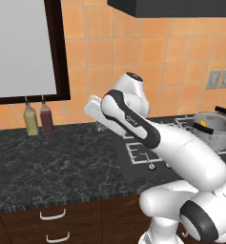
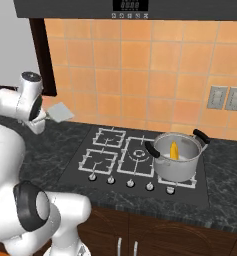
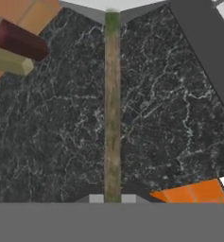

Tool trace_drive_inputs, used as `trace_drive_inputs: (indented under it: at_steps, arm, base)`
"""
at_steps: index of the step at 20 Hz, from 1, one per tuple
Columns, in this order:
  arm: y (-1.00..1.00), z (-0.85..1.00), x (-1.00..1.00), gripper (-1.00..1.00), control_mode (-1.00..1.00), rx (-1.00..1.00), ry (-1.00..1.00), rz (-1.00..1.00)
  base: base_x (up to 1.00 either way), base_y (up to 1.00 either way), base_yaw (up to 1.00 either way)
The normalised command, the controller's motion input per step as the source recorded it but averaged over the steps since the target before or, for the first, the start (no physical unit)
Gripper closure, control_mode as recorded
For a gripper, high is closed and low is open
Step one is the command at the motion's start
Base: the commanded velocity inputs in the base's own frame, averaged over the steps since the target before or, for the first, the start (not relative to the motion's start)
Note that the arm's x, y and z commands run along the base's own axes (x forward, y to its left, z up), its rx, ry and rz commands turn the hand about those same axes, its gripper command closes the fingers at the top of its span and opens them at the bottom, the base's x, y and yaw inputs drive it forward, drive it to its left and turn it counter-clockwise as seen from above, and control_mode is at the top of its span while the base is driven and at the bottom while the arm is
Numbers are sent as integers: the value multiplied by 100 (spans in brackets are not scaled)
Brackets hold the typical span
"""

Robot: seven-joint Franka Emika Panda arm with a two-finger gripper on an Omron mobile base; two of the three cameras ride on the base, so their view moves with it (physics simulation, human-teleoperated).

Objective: Put the corn and squash in the pot. Retrieve the spatula and lightly stir the vegetables in the pot.

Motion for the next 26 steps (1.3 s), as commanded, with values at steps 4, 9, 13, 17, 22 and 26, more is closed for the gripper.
trace_drive_inputs:
  at_steps: [4, 9, 13, 17, 22, 26]
  arm:
    - [0, 91, -41, 100, -100, -2, 19, -9]
    - [0, 23, -15, 100, 100, -4, 0, -3]
    - [0, 0, 0, 100, 100, 0, 0, 0]
    - [0, 0, 0, 100, 100, 0, 0, 0]
    - [0, 0, 0, 100, 100, 0, 0, 0]
    - [0, 0, 0, 100, 100, 0, 0, 0]
  base:
    - [0, 0, 0]
    - [-21, -14, -3]
    - [-18, -69, -1]
    - [0, -93, 0]
    - [0, -88, 0]
    - [24, -60, 2]
